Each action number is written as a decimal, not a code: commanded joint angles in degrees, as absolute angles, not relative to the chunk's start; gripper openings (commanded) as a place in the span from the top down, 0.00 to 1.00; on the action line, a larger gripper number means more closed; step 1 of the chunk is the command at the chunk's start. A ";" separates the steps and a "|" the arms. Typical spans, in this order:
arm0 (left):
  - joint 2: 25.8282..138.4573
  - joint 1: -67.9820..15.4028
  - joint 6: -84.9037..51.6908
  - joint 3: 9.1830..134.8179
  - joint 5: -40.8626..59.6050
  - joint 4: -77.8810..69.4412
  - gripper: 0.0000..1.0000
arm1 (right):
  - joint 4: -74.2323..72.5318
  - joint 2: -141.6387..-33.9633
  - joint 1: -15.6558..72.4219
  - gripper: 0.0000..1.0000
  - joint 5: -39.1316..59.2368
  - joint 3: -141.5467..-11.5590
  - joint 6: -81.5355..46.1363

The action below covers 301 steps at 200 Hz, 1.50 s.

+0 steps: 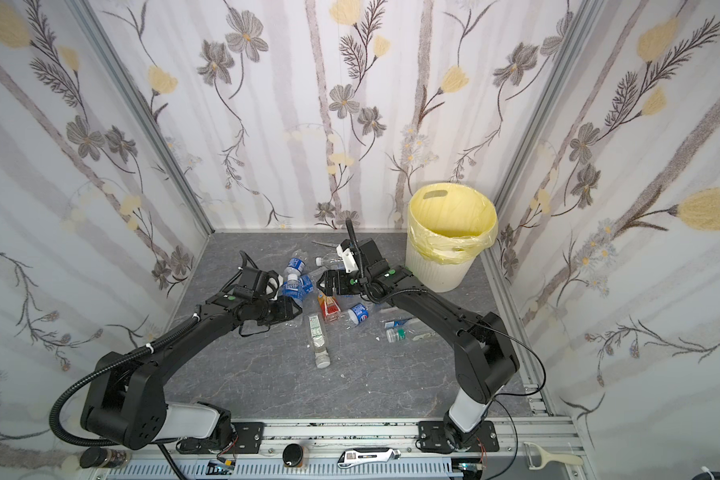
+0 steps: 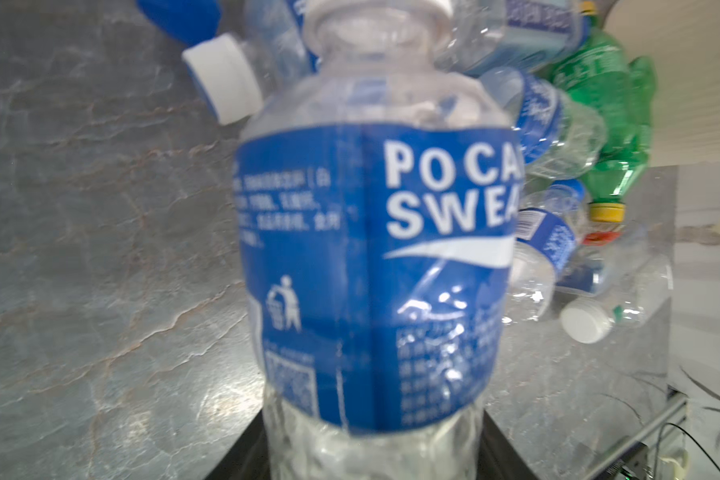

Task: Throw the plastic bottles in the bin
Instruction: 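Lift the Pocari Sweat bottle with the left gripper while the right gripper grasps its cap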

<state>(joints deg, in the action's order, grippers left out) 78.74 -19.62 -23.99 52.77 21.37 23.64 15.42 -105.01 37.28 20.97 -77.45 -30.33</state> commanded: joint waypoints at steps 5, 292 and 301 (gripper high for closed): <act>77.31 -20.77 -24.12 56.31 26.41 20.44 0.44 | 8.04 -103.74 36.11 0.00 25.64 -76.27 -36.72; 78.67 -29.88 -26.27 64.86 29.58 13.71 0.44 | -3.16 -104.16 34.66 0.32 33.22 -75.67 -47.01; 78.73 -29.87 -26.27 64.85 29.53 13.71 0.44 | -3.11 -104.27 34.71 0.35 33.22 -75.67 -47.02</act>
<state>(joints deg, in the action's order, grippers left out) 78.56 -29.69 -26.17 64.07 28.53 16.21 -0.10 -103.61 34.65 32.73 -75.75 -46.02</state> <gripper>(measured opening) 0.559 0.678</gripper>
